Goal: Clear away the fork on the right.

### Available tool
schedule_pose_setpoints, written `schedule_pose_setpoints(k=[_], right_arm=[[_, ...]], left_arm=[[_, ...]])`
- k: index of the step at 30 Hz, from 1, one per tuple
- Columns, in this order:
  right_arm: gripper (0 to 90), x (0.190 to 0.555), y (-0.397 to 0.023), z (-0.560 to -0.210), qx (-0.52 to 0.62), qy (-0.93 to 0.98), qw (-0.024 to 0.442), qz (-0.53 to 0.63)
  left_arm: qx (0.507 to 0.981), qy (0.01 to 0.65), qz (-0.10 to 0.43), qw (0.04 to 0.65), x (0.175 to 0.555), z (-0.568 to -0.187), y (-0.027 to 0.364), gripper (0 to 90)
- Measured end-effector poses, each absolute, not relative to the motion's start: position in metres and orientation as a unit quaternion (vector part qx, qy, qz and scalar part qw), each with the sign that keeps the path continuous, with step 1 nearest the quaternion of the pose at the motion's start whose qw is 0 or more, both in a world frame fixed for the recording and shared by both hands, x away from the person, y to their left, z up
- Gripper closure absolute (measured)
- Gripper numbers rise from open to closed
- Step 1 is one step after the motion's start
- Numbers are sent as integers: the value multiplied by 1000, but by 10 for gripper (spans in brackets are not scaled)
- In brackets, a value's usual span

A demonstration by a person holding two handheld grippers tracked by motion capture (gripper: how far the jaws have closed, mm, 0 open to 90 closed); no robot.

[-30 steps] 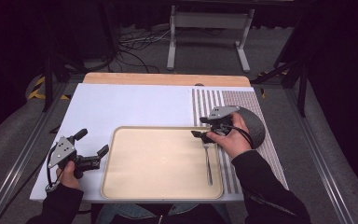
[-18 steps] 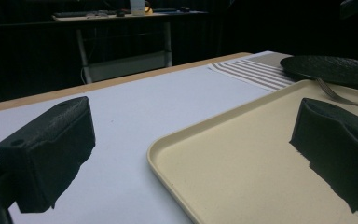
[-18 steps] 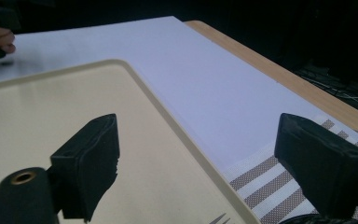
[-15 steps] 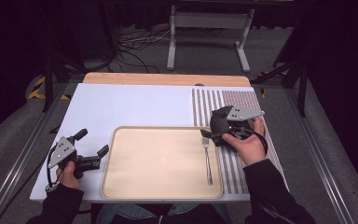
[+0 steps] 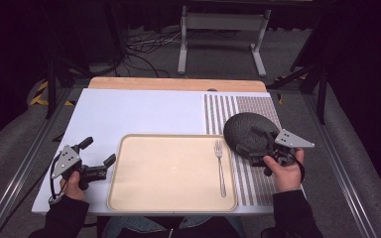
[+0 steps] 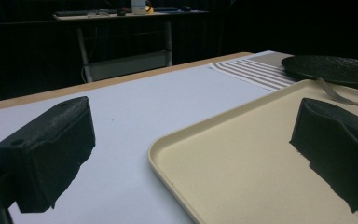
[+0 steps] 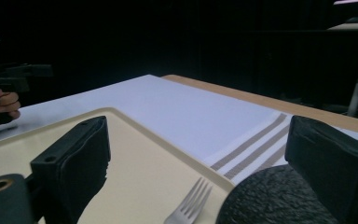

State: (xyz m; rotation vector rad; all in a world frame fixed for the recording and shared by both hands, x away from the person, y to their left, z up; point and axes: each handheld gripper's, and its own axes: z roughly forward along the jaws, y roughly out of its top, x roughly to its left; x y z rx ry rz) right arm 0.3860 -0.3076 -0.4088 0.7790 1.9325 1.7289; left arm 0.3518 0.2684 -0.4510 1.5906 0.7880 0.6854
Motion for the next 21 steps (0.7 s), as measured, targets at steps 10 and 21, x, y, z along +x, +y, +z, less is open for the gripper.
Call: schedule_pose_setpoints(k=[10,21], right_arm=[[62,373,-330,-435,305,683,224,625],[58,367,-340,-443,323,679,233,617]], left_arm=[[679,335,293,584,352,-451,269,2],[677,334,294,586,351,-450,270,2]])
